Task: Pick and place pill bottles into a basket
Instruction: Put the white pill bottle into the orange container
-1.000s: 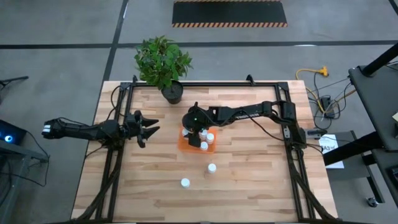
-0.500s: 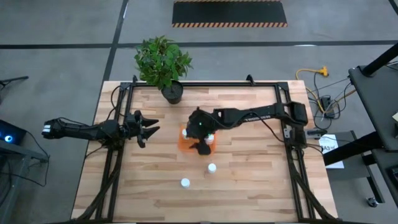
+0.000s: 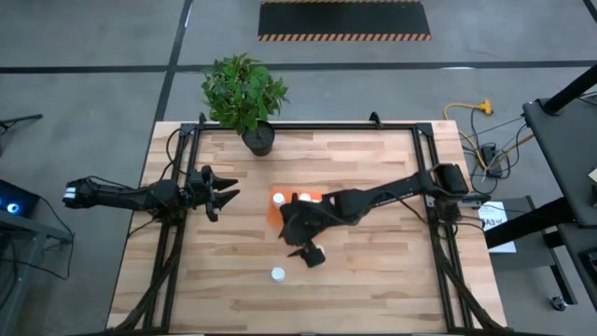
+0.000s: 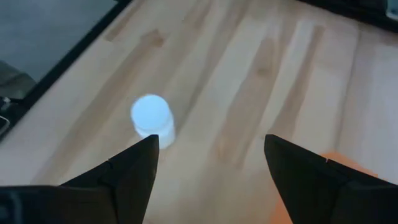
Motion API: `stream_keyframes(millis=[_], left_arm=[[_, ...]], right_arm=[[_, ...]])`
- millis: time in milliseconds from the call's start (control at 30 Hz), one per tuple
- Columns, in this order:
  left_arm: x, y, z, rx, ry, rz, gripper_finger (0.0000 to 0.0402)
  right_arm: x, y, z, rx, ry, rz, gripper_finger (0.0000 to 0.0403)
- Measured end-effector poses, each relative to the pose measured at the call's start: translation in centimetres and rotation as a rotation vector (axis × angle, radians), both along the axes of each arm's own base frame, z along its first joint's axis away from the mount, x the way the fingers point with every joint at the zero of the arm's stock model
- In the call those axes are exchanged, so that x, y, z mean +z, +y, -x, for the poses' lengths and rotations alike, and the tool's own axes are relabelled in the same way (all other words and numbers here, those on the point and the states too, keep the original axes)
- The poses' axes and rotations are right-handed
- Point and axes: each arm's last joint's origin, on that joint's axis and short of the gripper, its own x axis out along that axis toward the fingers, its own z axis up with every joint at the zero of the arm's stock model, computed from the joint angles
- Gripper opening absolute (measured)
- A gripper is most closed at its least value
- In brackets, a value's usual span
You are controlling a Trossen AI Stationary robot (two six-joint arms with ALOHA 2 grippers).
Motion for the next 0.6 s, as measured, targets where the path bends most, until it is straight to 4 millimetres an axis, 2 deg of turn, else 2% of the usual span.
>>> stream_keyframes(millis=[200,433,600], left_arm=[[0.0,0.0,0.0,0.0,0.0,0.0,0.0173],[0.0,0.0,0.0,0.0,0.0,0.0,0.0173],[0.0,0.0,0.0,0.0,0.0,0.0,0.0173]], right_arm=[[0.3,2.0,0.1,0.041,-0.048,-0.012,0.027],[0.4,3.1,0.3,0.052,-0.06,-0.005,0.0268],[-1.0,3.5,-0.5,0.013,-0.042,-0.029,0.0275]])
